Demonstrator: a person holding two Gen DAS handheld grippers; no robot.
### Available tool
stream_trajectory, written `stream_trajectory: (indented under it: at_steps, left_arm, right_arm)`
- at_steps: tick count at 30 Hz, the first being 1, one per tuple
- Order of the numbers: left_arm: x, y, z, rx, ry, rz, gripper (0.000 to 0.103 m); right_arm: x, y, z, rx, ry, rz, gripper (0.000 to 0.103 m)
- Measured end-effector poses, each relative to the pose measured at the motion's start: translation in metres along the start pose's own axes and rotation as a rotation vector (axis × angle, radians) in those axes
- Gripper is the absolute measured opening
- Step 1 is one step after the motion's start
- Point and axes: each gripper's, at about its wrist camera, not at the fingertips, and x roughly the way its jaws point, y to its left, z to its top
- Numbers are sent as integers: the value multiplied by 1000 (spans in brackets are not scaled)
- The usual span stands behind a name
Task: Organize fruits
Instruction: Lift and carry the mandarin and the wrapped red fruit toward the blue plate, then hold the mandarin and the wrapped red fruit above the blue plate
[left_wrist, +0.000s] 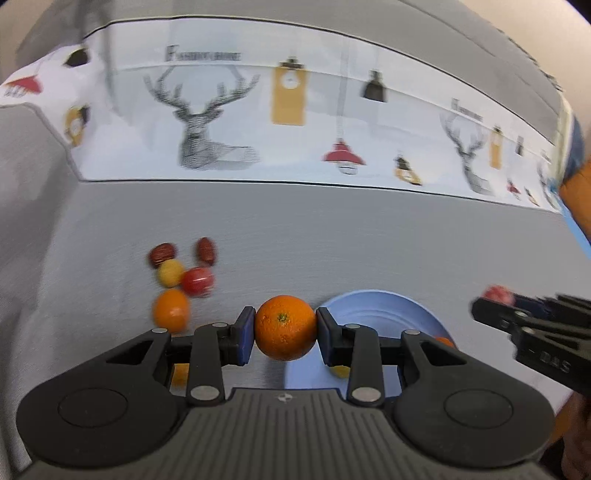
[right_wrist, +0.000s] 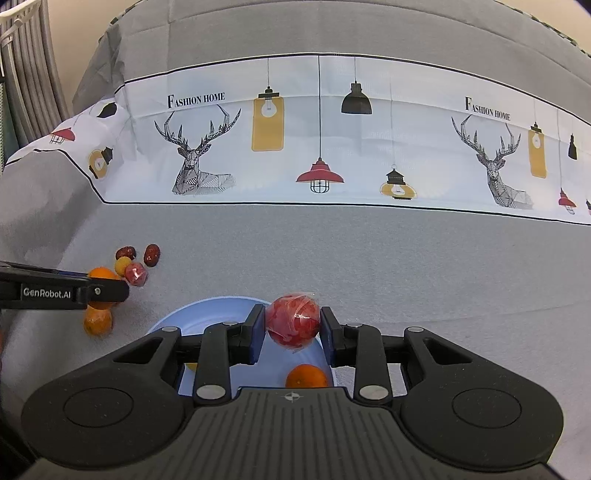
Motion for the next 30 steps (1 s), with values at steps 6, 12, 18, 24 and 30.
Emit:
stream_trajectory:
  at_steps: [6, 12, 18, 24, 30]
  left_arm:
    - [0, -25, -7, 122, 6, -77, 38]
    - [5, -36, -15, 178, 49, -131, 38]
    - [12, -44, -21, 237, 83, -133, 38]
    - [15, -47, -23, 258, 104, -130, 38]
    - [17, -49, -25, 269, 114, -133, 38]
  right_arm:
    - [2, 3, 1, -3, 6, -4, 33]
    - [3, 5, 1, -19, 11, -3, 33]
    - [5, 6, 0, -25, 18, -4, 33]
    - [6, 7, 0, -35, 24, -1, 33]
    - [7, 8, 0, -43, 25, 0, 33]
